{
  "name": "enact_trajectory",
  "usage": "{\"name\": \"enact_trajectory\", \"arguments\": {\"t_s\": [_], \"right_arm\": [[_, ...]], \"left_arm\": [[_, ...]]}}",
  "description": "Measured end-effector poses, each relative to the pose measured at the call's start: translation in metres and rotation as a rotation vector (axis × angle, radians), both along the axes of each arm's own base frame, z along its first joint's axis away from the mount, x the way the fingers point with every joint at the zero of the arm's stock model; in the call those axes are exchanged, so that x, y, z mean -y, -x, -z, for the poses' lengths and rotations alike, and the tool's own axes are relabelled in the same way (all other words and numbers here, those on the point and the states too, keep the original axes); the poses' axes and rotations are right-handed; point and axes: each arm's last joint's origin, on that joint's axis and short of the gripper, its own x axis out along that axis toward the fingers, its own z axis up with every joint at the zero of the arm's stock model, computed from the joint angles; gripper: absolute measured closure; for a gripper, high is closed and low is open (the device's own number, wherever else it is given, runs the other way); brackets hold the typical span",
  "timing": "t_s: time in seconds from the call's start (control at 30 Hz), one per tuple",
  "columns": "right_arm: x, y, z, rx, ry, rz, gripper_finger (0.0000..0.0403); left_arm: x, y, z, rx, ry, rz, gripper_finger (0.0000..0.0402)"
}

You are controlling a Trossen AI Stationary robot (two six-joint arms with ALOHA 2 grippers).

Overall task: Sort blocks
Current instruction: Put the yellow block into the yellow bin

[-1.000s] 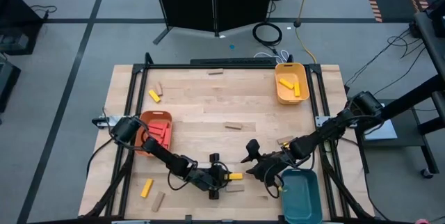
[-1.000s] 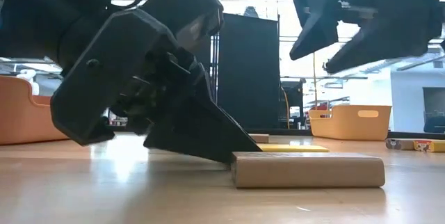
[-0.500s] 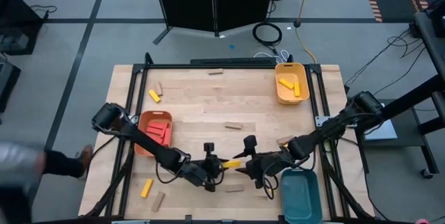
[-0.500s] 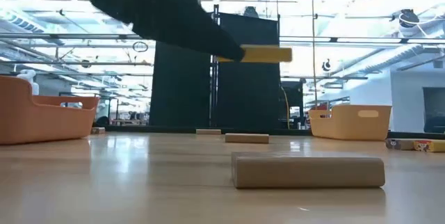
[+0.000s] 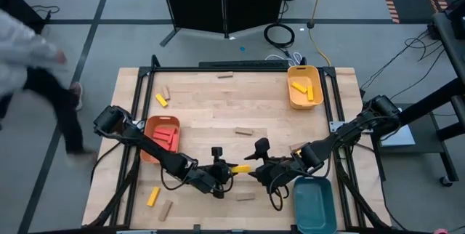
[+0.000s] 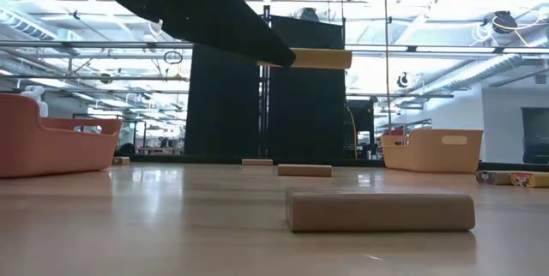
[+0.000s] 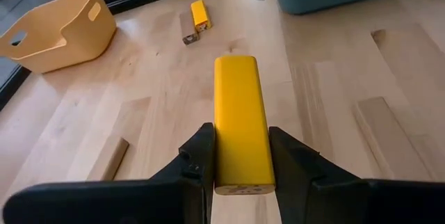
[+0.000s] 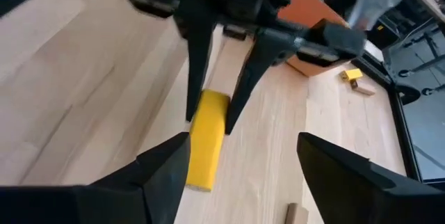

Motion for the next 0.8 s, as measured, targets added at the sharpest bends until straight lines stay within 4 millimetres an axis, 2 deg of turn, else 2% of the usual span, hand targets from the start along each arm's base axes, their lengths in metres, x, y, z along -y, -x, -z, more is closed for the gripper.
{"name": "enact_trajectory", "arguments": {"t_s": [0.17,0.5,0.8], "right_arm": [[0.000,0.000,0.002,-0.007,-0.034,0.015,0.0129],[0.000,0.001,0.004,-0.026,-0.070,0.046,0.0132],[0.005,0.004,0.008,-0.044,-0.021,0.145,0.0141]], "left_arm": [[0.001,-0.002,-0.003,0.023,-0.018,0.017,0.0311],[-0.007,-0.012,-0.015,0.145,-0.078,-0.013,0.0311],[-0.008,-0.014,-0.018,0.168,-0.084,0.000,0.0311]]}}
